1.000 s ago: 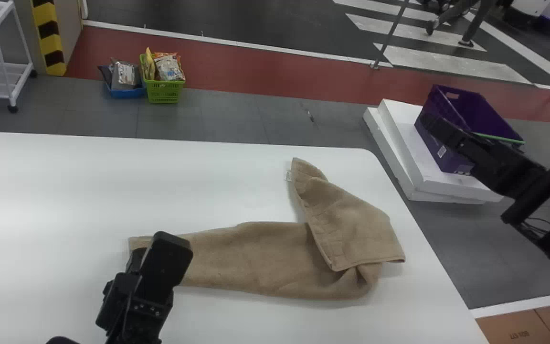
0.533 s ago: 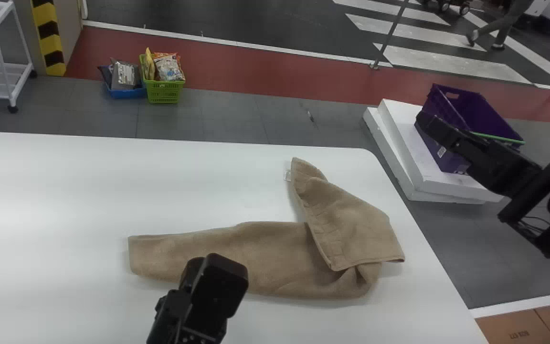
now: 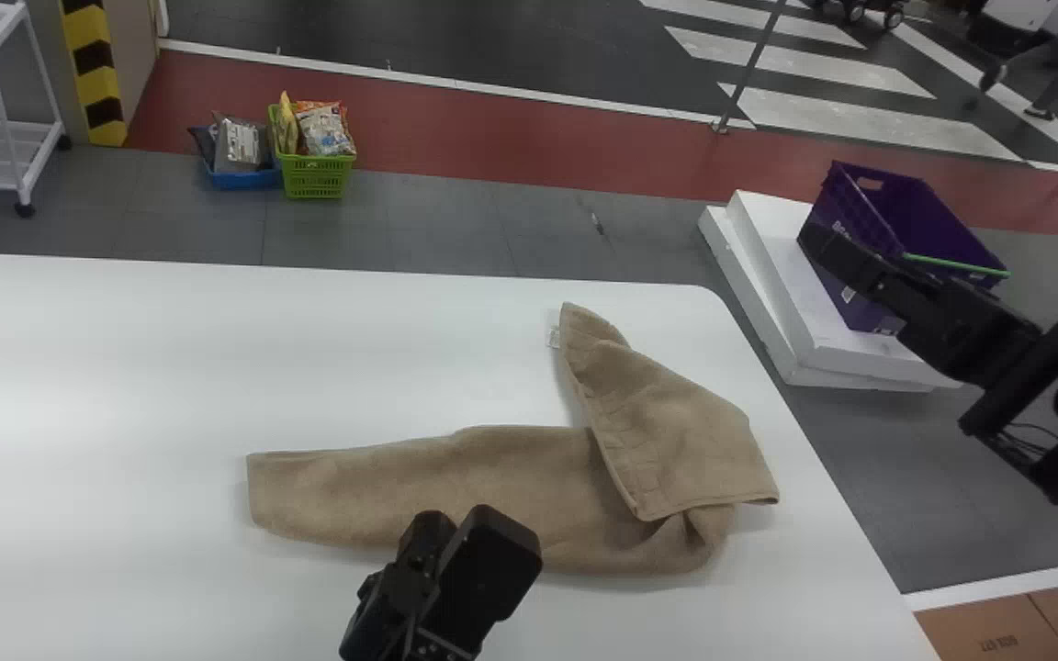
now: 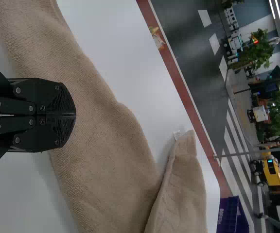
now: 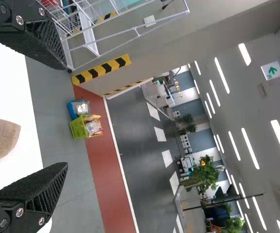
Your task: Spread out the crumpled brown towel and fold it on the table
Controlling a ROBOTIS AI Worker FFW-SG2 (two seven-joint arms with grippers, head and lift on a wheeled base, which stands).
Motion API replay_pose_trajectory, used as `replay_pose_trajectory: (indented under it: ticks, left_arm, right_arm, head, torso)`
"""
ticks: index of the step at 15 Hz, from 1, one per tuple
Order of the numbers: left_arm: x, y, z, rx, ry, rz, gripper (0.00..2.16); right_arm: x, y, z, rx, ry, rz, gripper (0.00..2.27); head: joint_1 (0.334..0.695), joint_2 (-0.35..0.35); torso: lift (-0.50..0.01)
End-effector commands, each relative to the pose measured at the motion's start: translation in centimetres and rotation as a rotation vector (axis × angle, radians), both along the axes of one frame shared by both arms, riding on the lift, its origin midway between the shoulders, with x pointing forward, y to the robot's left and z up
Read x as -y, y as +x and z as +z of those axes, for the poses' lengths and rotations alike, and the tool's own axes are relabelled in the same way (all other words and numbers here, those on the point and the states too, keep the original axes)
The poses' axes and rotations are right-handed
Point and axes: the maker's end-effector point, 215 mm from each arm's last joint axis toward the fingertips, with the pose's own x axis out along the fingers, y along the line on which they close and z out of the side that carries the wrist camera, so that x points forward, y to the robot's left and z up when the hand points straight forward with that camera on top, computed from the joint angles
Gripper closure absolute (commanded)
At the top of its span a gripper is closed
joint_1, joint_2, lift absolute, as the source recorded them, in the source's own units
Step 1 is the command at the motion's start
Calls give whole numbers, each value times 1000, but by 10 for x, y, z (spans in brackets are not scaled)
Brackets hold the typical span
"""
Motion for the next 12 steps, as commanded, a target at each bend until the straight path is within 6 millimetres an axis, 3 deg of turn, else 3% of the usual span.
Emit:
replay_pose_trajectory:
  ticks: [1,4,12]
  left_arm:
    - [-4,13,-14,-6,19,7,1298]
    - [-15,28,-17,1,31,31,1298]
    - [-81,61,-14,16,57,172,1298]
  right_arm:
    - [5,-2,-1,1,0,-7,117]
    - [9,-4,-1,3,2,-14,117]
    - [3,1,-2,12,-11,-3,117]
  head:
    - [695,-350]
    - [695,-350]
    - [695,-350]
  torso:
    - [-127]
    - [-127]
    - [-127]
